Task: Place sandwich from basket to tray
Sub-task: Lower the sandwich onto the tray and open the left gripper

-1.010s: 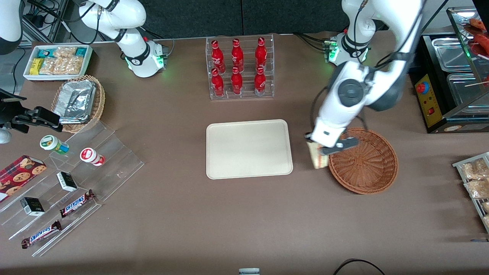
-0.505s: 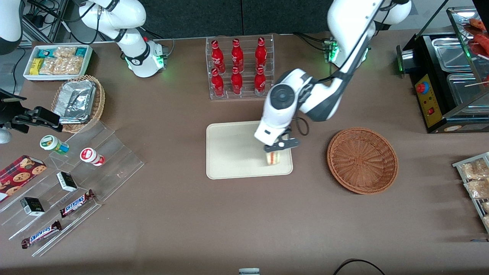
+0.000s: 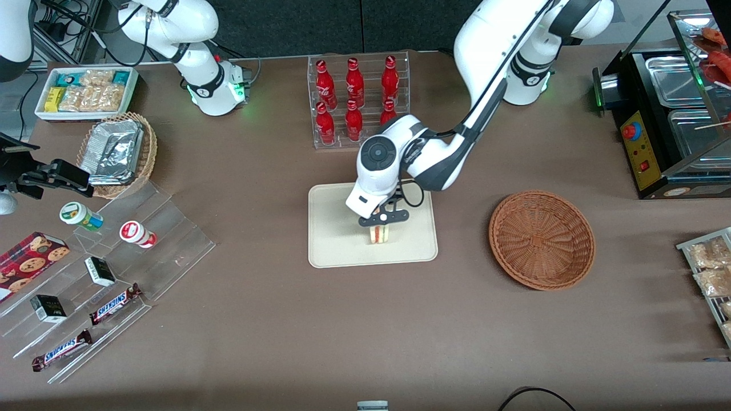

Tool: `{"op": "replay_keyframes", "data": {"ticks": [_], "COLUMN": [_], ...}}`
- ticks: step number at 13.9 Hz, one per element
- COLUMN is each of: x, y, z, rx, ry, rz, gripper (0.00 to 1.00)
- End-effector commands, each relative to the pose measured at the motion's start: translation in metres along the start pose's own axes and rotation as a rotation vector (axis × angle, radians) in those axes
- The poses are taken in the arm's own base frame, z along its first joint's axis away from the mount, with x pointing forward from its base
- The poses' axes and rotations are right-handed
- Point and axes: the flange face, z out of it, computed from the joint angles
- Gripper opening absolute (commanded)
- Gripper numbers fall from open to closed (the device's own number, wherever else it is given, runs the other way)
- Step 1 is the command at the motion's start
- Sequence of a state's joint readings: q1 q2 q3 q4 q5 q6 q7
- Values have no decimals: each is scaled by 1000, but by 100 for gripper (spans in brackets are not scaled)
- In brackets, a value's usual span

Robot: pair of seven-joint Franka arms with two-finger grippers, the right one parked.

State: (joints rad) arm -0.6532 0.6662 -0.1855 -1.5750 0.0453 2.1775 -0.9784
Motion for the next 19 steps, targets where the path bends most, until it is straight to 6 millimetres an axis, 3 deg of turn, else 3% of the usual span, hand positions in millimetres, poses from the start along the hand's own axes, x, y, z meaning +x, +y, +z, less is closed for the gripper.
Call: {"op": "replay_keyframes", "data": {"ticks": [1, 4, 5, 6, 7, 11, 14, 16, 19], "x": [1, 3, 3, 4, 3, 7, 23, 31, 63], "y": [10, 12, 12, 12, 12, 14, 10, 8, -33], "z": [15, 27, 26, 26, 26, 16, -12, -43, -91], "rx": [28, 41, 38, 37, 37, 22, 14, 30, 62], "ry": [47, 100, 102, 102, 101, 108, 123, 112, 86], "rz": [-2, -22, -23, -17, -20, -31, -31, 19, 106], "gripper": [0, 1, 38, 83, 100, 100, 100, 100, 100]}}
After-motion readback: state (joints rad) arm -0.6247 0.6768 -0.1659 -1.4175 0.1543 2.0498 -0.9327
